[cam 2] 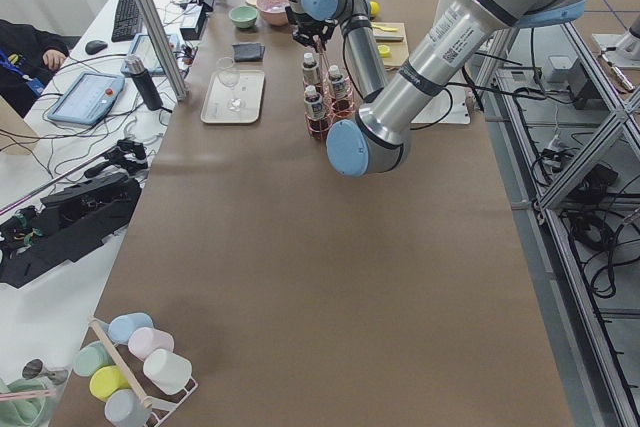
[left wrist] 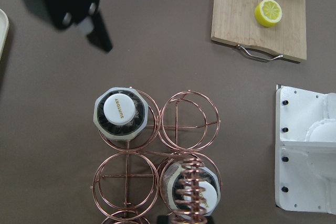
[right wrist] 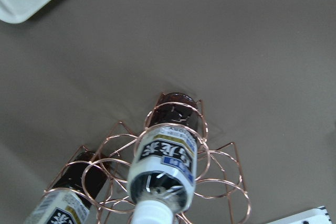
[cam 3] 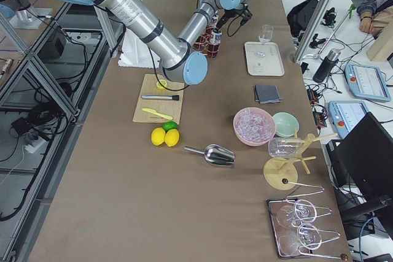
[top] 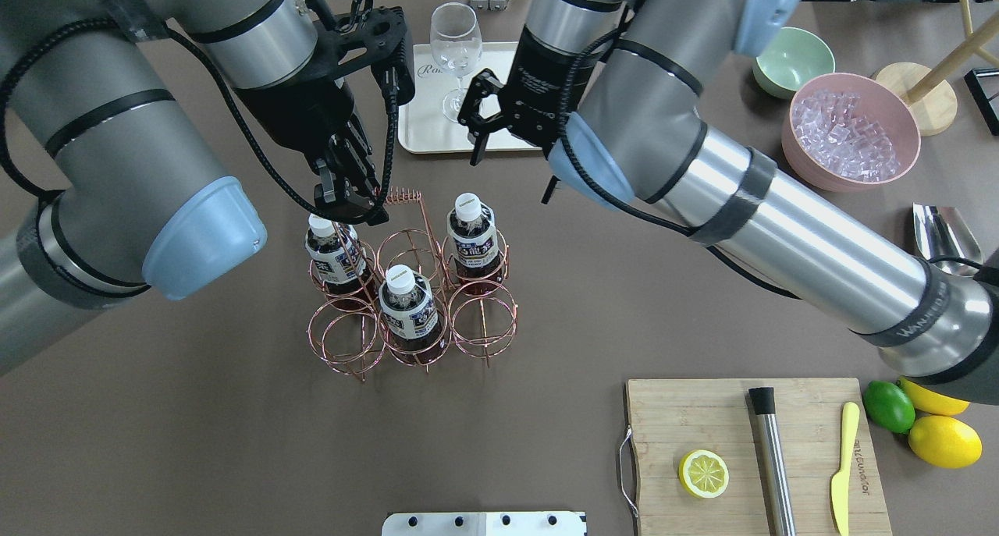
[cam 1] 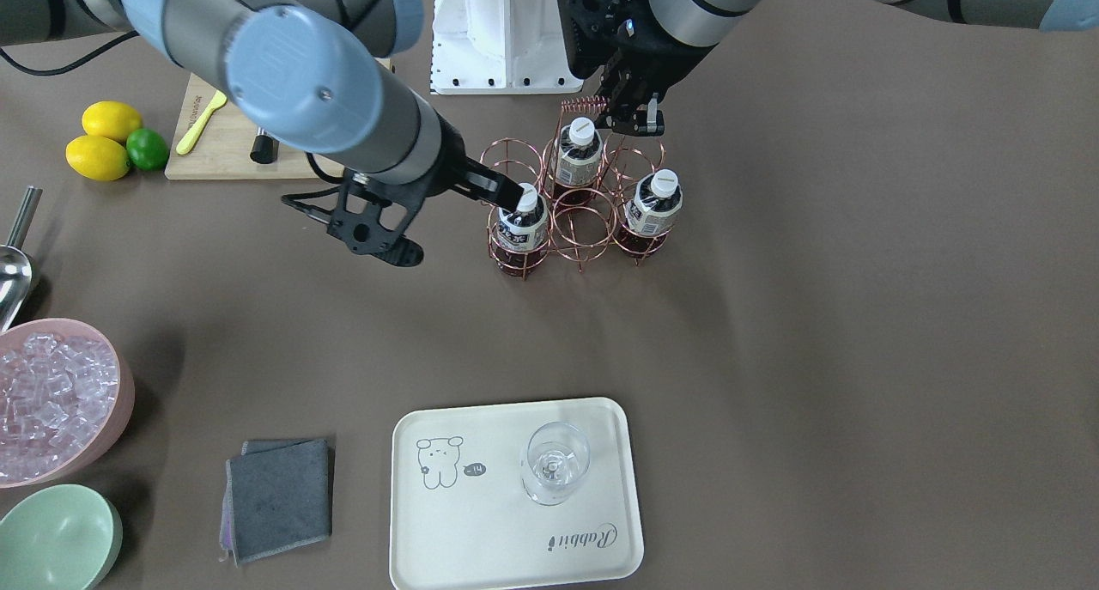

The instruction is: Take tea from basket to plate

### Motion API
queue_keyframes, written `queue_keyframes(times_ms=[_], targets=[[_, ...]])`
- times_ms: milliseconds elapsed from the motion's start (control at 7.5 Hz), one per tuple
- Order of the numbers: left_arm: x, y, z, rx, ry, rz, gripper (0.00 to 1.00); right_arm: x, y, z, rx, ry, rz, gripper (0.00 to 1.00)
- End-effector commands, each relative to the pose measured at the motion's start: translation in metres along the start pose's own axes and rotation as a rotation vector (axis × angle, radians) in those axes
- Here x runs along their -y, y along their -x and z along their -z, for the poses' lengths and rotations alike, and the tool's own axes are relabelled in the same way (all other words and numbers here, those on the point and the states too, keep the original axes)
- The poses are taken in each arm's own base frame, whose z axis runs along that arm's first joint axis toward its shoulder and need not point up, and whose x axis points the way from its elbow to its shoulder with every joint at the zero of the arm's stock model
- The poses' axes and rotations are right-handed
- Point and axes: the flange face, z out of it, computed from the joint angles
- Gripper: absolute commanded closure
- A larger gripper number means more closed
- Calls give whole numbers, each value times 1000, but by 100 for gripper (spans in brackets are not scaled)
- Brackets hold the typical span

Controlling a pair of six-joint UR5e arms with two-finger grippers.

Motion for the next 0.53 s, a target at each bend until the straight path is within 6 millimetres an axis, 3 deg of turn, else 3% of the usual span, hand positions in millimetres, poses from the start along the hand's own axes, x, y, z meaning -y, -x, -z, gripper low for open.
queue_keyframes(times_ms=[0,267,400], targets=[[0,1,-1,0,0,1,100,4,42,-25,-10,12,9,2],[0,1,-1,0,0,1,100,-22,45,-55,-37,29,48,12],[0,1,-1,0,0,1,100,-21,44,-57,-41,26,48,23]])
